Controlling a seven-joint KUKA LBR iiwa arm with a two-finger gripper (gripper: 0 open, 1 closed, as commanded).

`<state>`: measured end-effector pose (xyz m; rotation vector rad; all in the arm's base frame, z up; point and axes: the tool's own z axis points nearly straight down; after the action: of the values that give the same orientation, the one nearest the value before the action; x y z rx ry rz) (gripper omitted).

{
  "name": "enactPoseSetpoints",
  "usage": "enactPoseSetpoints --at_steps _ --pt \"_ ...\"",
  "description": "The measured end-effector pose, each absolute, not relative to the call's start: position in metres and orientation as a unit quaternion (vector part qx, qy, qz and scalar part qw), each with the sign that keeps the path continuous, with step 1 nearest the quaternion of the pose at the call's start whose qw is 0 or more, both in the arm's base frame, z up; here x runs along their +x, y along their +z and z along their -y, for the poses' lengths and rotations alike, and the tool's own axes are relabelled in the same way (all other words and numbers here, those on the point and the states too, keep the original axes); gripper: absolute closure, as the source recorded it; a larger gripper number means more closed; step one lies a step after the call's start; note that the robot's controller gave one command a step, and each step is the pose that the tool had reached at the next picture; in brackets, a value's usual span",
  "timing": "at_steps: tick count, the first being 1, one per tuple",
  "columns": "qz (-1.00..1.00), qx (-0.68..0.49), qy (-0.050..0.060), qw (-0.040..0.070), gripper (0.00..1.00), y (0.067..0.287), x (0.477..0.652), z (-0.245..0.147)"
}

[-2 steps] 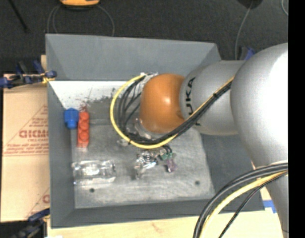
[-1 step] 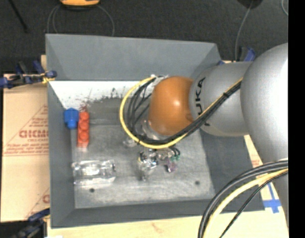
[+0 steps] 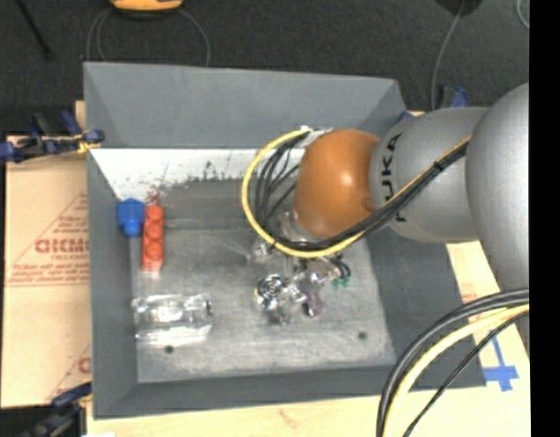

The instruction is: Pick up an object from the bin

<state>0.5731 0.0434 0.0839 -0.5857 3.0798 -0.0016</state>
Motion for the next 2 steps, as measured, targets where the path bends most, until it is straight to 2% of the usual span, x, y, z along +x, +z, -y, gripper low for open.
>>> enactPoseSetpoints --at_steps 1,2 --pt "-0.982 -0.187 0.000 0.002 1.00 0.083 0.572 -0.045" --pt "-0.956 -0.291 -0.003 0.014 1.00 0.078 0.525 -0.072"
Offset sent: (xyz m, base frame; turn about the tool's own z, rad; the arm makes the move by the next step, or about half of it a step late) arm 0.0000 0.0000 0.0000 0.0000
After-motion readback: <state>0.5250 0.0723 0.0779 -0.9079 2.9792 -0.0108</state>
